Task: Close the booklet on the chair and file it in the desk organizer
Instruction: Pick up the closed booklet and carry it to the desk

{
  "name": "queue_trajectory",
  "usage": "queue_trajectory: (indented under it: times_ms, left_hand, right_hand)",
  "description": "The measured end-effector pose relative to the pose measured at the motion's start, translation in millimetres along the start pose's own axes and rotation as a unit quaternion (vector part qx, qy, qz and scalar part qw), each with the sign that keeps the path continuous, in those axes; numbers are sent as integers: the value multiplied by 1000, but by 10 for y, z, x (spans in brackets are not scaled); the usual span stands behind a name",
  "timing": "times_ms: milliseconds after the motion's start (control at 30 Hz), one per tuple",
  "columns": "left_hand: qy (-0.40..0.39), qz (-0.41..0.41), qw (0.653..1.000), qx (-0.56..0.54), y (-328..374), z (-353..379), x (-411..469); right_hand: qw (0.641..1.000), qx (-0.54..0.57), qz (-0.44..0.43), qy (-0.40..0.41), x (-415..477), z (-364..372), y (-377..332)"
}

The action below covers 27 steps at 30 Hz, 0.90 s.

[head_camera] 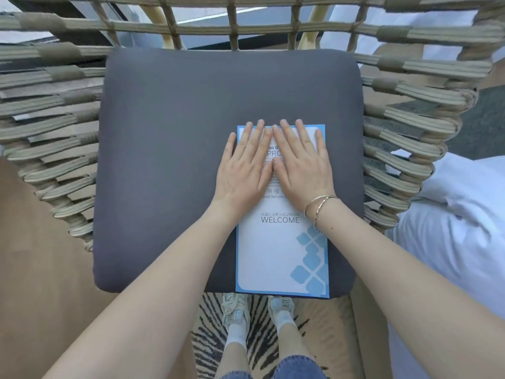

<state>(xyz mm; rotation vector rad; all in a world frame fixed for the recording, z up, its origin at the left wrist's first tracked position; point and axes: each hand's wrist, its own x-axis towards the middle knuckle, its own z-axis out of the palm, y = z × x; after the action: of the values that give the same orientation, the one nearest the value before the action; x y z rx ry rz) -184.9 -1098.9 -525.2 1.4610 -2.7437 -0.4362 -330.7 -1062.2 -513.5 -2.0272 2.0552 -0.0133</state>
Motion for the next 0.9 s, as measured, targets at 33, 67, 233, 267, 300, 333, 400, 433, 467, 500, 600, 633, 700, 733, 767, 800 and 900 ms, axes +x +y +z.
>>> queue_trajectory:
  times_ms: [33, 67, 233, 267, 300, 333, 400, 433, 467, 500, 600, 633, 700, 733, 767, 800, 900]
  left_hand:
    - [0, 1, 1000, -1, -13, 30, 4]
    - [2, 2, 1000, -4, -26, 48, 2]
    - [-3, 11, 1000, 7, -229, 11, -91]
    - [-7, 12, 1000, 11, -277, -5, -118]
    - [-9, 15, 1000, 13, -313, -18, -136]
    - [-11, 19, 1000, 12, -328, -19, -142]
    - [-9, 22, 1000, 11, -326, 11, -138]
    - [-7, 21, 1000, 10, -330, 40, -132]
    - [-5, 19, 1000, 10, -340, 68, -130]
    - [-4, 19, 1000, 11, -351, 90, -132]
    - [-3, 19, 1000, 15, -347, 89, -123]
    - [-7, 17, 1000, 14, -338, 65, -125]
    - [-20, 13, 1000, 16, -318, 1, -134]
    - [-26, 13, 999, 18, -306, -40, -135]
    - [-31, 10, 999, 18, -290, -88, -137]
    - [-32, 5, 999, 16, -265, -139, -142]
    - [6, -9, 1000, 3, -128, -299, -220]
  right_hand:
    - [1000, 0, -2, 4, 3, 33, 12]
    - [1000, 2, -5, 9, 5, 52, 24]
    - [1000, 15, 8, 25, -62, 35, 181]
    - [999, 19, 17, 27, -87, 26, 226]
    - [999, 22, 24, 28, -111, 23, 266]
    - [999, 22, 28, 29, -128, 28, 297]
    - [999, 20, 33, 34, -140, 73, 325]
    - [999, 20, 34, 37, -138, 107, 329]
    - [998, 20, 35, 40, -138, 139, 331]
    - [998, 20, 35, 43, -131, 159, 331]
    - [998, 26, 36, 46, -109, 152, 330]
    - [998, 28, 35, 41, -112, 135, 323]
    - [999, 27, 36, 22, -126, 84, 313]
    - [999, 25, 36, 10, -132, 50, 313]
    - [999, 21, 37, -3, -135, 9, 314]
    - [999, 16, 40, -12, -136, -45, 316]
    - [999, 8, 39, 9, -170, -250, 274]
